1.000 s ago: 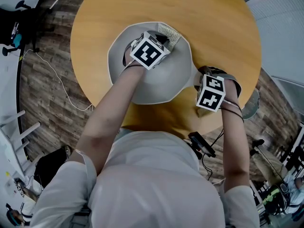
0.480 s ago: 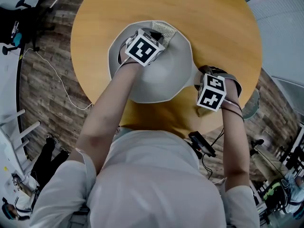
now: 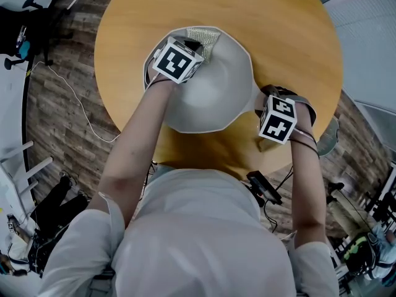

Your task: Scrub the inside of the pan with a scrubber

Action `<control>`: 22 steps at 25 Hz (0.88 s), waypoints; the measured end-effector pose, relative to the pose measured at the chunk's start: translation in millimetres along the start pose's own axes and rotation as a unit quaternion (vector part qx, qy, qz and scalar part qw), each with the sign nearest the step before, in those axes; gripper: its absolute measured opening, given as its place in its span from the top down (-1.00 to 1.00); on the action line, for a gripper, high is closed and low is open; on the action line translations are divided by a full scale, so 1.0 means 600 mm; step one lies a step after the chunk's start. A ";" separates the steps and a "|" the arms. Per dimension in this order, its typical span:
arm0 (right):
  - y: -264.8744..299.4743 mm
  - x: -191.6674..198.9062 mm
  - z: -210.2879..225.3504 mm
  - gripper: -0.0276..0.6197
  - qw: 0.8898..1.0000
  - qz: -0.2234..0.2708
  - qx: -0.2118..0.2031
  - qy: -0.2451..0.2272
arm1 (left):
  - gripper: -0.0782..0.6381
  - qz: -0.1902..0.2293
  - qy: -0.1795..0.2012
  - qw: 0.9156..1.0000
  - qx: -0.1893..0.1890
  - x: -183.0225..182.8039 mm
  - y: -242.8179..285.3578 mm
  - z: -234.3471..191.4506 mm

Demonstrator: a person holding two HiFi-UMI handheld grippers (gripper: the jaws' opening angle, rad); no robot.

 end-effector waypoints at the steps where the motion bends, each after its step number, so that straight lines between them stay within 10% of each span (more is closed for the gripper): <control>1: 0.001 -0.001 0.001 0.32 1.000 0.001 0.001 0.001 | 0.73 0.000 -0.003 1.000 -0.001 0.003 -0.002 -0.002; 22: 0.007 -0.004 0.004 0.32 1.000 -0.007 0.003 0.000 | 0.73 -0.029 -0.047 0.998 -0.027 0.032 -0.030 -0.021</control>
Point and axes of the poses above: the fingertips, and each gripper's own axes: y forward along the fingers, z to its right, x out of its underside, the point moved 7 cm from there along -y, backward along the fingers, and after that the axes turned 15 degrees about x, right-handed, at the moved point
